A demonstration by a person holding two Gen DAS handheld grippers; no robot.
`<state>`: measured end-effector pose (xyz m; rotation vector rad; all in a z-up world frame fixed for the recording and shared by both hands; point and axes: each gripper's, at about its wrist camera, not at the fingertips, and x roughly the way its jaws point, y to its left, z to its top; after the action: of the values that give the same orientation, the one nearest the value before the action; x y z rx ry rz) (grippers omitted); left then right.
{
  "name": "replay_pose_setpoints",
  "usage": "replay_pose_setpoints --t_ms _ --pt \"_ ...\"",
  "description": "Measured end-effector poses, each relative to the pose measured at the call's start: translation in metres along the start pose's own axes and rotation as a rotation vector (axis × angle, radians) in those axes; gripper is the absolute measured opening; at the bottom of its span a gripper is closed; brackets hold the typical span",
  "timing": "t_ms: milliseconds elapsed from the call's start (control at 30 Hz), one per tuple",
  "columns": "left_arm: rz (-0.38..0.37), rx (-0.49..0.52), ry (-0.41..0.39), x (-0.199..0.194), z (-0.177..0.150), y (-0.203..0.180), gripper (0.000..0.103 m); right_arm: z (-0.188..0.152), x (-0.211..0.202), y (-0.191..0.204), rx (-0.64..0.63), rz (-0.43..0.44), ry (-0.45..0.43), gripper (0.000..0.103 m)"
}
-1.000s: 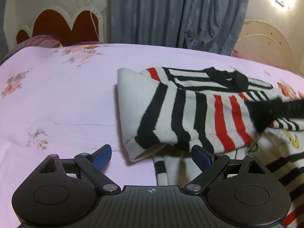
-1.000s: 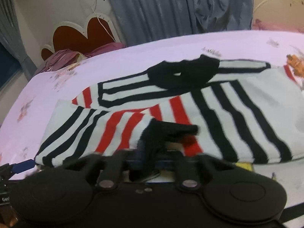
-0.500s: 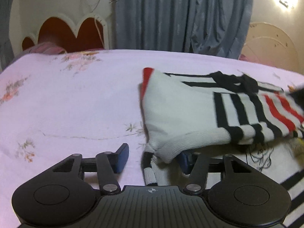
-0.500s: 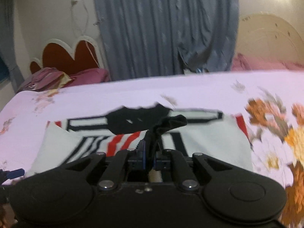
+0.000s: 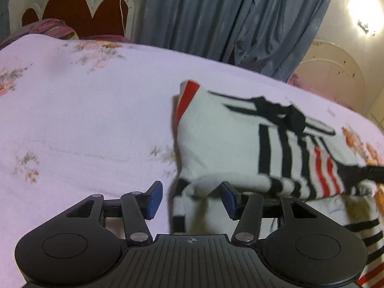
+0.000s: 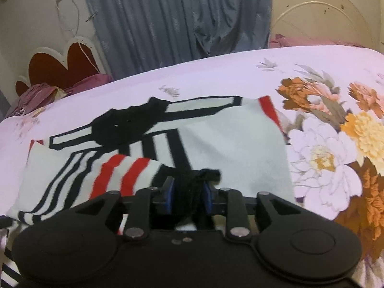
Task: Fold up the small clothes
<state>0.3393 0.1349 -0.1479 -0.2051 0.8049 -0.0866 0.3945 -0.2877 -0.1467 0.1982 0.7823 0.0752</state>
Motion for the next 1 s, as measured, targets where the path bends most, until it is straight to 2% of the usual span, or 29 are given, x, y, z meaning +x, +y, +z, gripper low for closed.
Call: replay_pose_setpoints --t_ms 100,167,200,300,333,400,433,500,567,633,733,867,1000 --pt "-0.025 -0.022 -0.001 0.008 0.012 -0.009 0.053 -0.001 0.008 -0.001 0.017 0.033 0.030 0.025" --pt "-0.054 -0.032 -0.023 0.008 0.020 -0.018 0.053 0.000 0.009 0.005 -0.003 0.034 0.018 0.012" --pt "-0.061 -0.024 -0.033 0.007 0.023 -0.023 0.053 0.001 0.007 0.009 -0.028 0.025 0.001 0.008" --pt "-0.073 0.003 -0.043 0.015 0.032 -0.035 0.053 0.003 -0.007 0.018 -0.131 -0.027 -0.093 0.007" --pt "-0.073 0.005 -0.030 0.023 0.034 -0.037 0.053 0.003 -0.003 0.017 -0.155 -0.058 -0.087 0.008" --pt "-0.076 -0.005 0.001 0.041 0.038 -0.041 0.053 0.002 0.011 0.010 -0.141 -0.062 -0.014 0.008" --pt "-0.077 -0.015 0.011 0.050 0.040 -0.043 0.053 0.000 0.014 0.008 -0.141 -0.060 -0.001 0.010" --pt "-0.060 -0.018 0.007 0.063 0.045 -0.045 0.053 0.001 0.011 0.008 -0.153 -0.070 -0.011 0.021" --pt "-0.039 -0.005 0.000 0.076 0.052 -0.046 0.053 0.005 -0.002 0.003 -0.122 -0.095 -0.079 0.046" --pt "-0.016 0.008 -0.004 0.088 0.060 -0.045 0.053 0.011 -0.013 0.000 -0.094 -0.072 -0.130 0.041" --pt "0.015 -0.005 -0.013 0.105 0.070 -0.036 0.053 0.016 -0.016 0.012 -0.136 -0.005 -0.145 0.041" --pt "0.063 -0.034 -0.034 0.122 0.080 -0.022 0.053 0.013 0.006 0.029 -0.166 0.078 -0.064 0.039" --pt "0.080 -0.046 -0.049 0.134 0.088 -0.018 0.053 0.007 0.039 0.036 -0.216 0.042 -0.004 0.039"
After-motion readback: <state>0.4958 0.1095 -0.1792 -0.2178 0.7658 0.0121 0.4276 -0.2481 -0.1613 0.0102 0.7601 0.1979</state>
